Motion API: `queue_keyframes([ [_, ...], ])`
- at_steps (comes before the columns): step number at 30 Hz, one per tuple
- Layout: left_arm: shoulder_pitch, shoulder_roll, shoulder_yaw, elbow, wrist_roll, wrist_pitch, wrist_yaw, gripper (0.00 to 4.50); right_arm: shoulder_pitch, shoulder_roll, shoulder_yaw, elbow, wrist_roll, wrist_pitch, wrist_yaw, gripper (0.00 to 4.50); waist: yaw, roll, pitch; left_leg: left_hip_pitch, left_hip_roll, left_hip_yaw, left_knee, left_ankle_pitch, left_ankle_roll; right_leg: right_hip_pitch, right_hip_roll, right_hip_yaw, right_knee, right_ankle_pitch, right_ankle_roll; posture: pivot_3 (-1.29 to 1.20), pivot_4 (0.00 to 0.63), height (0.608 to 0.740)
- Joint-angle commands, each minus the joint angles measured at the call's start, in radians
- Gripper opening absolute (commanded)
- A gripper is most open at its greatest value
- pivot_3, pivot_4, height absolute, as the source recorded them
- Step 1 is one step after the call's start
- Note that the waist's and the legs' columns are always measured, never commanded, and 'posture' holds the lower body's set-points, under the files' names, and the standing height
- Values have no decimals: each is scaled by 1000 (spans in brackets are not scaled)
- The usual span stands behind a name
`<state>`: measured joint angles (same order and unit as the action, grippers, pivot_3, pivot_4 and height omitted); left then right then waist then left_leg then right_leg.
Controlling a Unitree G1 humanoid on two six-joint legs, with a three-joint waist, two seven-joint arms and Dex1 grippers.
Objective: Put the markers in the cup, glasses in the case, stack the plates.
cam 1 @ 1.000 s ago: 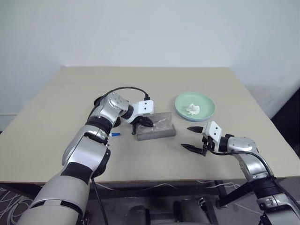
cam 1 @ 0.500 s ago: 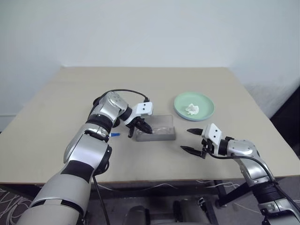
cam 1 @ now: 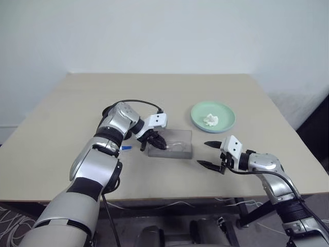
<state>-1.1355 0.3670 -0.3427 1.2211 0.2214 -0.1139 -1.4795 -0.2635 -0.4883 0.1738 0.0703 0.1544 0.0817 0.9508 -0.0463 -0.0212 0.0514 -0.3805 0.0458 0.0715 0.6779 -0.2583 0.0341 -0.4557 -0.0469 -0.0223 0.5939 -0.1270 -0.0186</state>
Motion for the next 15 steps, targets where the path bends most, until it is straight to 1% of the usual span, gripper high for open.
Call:
queue_keyframes([
  [1, -30, -8, 36, -14, -17, -19, 43, 1585, -27, 0, -8, -22, 4, -6, -5, 4065, 0, 0, 0, 0, 0, 0, 0, 0, 0, 0, 0, 0, 0, 0, 0, 0, 0, 740],
  [8, -77, -18, 86, -16, -35, -23, 71, 1585, -31, -1, -7, -16, 4, -8, -4, 4065, 0, 0, 0, -1, 0, 0, 0, 0, 0, 0, 0, 0, 0, 0, 1, 0, 0, 740],
  [12, -106, -26, 122, 1, -32, -76, 220, 1585, -37, 2, -6, -11, 3, -11, -4, 4065, 0, 0, 0, 0, 0, 0, 1, 0, 0, 0, 0, 0, 0, 0, 1, 0, 0, 740],
  [13, -110, -28, 128, 7, -26, -86, 264, 1416, -38, 2, -5, -10, 3, -12, -4, 4065, 0, 0, 0, 0, 0, 0, 1, 0, 0, 0, 0, 0, 0, 0, 1, 0, 0, 740],
  [15, -109, -19, 128, 15, 0, -170, 400, 961, -41, 5, -4, -9, 2, -13, -6, 4065, 0, 0, 0, 0, 0, 0, 1, 0, 0, 0, 0, 0, 0, 1, 1, 0, 0, 740],
])
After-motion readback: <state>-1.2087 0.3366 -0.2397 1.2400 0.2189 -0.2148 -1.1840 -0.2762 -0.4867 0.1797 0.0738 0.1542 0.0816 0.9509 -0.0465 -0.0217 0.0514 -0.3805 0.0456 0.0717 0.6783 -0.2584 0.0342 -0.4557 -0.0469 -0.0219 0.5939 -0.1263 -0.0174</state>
